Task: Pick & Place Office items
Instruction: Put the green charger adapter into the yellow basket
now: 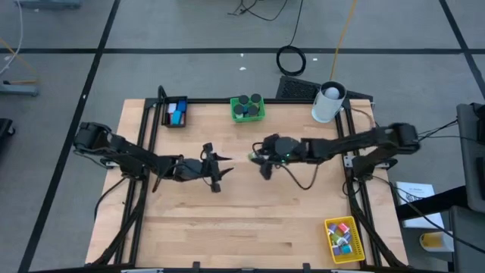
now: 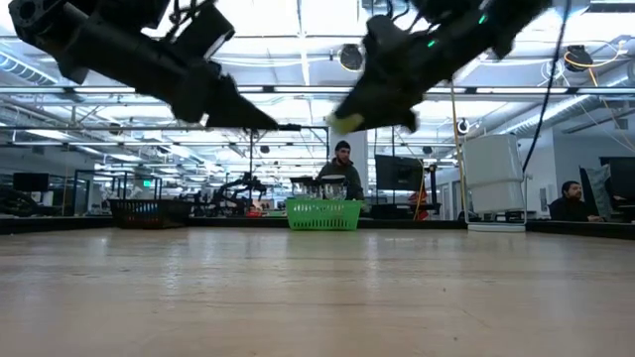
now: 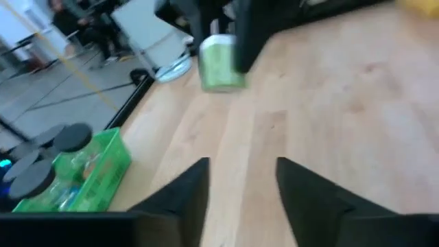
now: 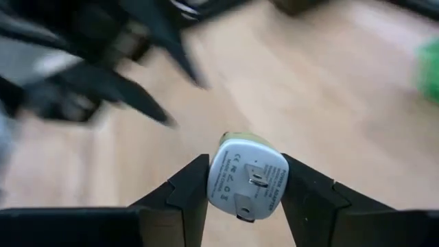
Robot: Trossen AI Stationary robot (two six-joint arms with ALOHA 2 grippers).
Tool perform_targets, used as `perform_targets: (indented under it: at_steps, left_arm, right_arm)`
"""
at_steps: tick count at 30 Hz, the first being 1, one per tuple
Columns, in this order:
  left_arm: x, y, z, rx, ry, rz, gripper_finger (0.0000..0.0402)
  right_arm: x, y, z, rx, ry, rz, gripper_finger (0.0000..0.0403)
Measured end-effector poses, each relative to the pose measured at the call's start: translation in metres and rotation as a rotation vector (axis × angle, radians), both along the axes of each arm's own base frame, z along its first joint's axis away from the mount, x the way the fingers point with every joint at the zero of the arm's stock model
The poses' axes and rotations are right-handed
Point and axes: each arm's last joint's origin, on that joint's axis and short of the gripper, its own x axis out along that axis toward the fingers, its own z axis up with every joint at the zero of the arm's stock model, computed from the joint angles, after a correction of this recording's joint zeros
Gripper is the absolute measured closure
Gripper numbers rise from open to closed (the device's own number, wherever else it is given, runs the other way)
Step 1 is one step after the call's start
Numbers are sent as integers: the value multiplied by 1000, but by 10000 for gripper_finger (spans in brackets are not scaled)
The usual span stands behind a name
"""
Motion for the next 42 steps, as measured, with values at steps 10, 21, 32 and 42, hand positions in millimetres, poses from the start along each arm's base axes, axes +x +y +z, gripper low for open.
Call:
perform_targets:
  at_steps: [10, 21, 32, 42]
  left_arm:
    - [-17, 41, 7, -121, -174, -164, 393]
    - [-43, 81, -14, -224, -238, -10, 386]
    - [-44, 83, -16, -217, -217, -1, 375]
    - [-45, 86, -17, -222, -218, 15, 393]
  right_arm:
    - [-97, 48, 60, 10, 455, -108, 260]
    - [-155, 130, 40, 330, 849, -112, 257]
    - [-206, 178, 33, 512, 999, -209, 257]
    - [-216, 190, -13, 586, 1043, -153, 249]
